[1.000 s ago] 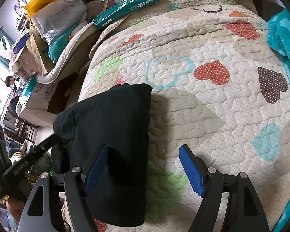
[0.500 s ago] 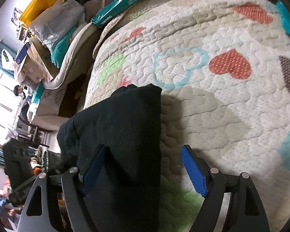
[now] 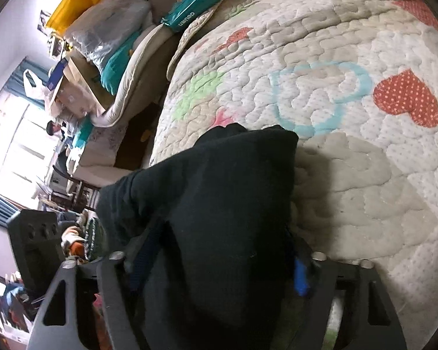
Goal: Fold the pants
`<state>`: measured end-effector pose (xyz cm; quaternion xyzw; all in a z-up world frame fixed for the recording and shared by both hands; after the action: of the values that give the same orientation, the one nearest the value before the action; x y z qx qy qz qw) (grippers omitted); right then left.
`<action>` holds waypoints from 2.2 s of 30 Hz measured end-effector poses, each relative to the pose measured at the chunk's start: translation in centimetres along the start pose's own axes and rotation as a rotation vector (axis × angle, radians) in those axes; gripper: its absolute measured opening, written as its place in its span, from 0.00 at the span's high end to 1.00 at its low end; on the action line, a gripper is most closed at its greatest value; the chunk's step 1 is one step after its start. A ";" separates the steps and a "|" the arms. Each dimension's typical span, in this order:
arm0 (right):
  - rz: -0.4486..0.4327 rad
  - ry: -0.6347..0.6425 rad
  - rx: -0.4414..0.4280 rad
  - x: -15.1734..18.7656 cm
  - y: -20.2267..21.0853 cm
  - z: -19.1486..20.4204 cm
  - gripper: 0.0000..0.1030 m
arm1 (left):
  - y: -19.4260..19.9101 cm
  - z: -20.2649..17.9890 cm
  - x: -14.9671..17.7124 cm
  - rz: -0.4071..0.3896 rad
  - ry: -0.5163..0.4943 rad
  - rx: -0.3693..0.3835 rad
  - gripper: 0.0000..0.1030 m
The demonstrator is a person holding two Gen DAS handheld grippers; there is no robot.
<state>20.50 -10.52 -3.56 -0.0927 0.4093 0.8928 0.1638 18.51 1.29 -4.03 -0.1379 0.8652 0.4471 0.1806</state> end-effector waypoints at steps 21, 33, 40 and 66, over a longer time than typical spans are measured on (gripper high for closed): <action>-0.107 0.218 0.090 -9.9 3.6 6.5 0.68 | 2.2 -1.2 -9.7 -0.124 0.054 0.048 0.66; -0.069 0.221 0.210 -16.1 -1.6 3.2 0.68 | -4.6 1.5 -15.4 -0.078 0.059 -0.036 0.65; -0.036 0.190 0.215 -16.4 -3.9 0.7 0.58 | -6.6 3.3 -15.4 -0.069 0.093 -0.029 0.56; -0.096 0.096 0.256 -7.1 6.9 -1.5 0.27 | 2.1 5.6 -9.4 -0.097 0.248 -0.137 0.39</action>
<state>24.62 -17.42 2.42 -0.1332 0.5223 0.8190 0.1969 27.16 7.80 -1.35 -0.2456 0.8405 0.4756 0.0838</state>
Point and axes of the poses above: each gripper's, at about its wrist camera, not at the fingertips, and y roughly against the way its jaws point, z to its left, x to its underside, the point moved 9 cm from there along -y, roughly the way its jaws point, and after that the axes turned 5 degrees about x, right-handed, at the moved point
